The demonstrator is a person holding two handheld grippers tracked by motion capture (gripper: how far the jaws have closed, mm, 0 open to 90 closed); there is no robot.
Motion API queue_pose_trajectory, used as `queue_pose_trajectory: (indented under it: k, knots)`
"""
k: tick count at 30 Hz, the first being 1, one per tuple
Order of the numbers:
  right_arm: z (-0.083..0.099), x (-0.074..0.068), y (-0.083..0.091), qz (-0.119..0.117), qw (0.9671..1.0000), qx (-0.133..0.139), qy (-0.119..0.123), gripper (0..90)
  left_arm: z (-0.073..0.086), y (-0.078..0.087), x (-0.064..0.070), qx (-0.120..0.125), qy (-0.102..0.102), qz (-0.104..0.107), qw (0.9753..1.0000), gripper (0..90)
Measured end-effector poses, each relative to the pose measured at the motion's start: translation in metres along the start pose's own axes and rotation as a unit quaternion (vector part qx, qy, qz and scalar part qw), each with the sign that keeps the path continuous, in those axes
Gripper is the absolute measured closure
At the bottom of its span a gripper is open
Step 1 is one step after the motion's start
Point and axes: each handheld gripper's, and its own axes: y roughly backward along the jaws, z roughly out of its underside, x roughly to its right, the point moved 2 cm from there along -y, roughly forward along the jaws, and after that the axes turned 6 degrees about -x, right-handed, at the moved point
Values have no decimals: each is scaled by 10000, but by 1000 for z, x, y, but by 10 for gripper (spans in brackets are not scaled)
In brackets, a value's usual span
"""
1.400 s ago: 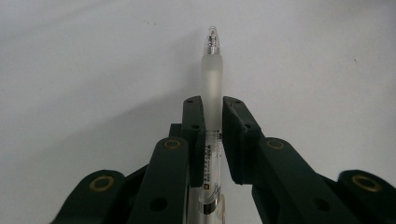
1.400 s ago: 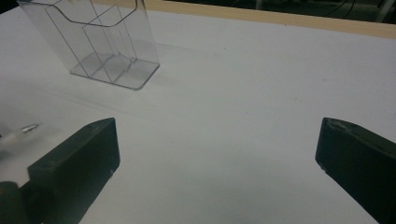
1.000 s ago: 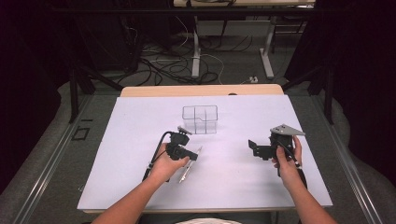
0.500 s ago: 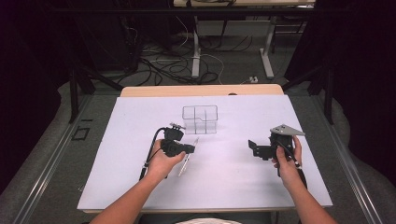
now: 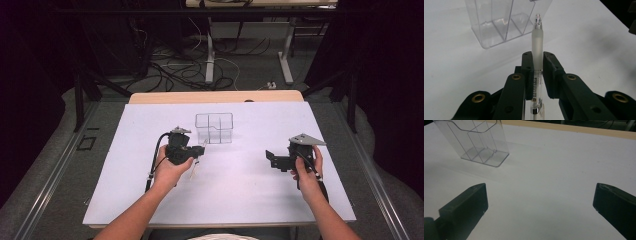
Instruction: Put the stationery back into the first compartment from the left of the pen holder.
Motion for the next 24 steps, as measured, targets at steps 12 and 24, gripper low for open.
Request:
queue_pose_trajectory:
  k: [12,24]
  knots:
    - [1,0,-1,0,10000,-10,-9,0,-4,10,-10,375,-32,-52,9993,797]
    - [1,-1,-2,12,10000,-37,-23,0,-18,26,-13,855,-88,-148,9962,797]
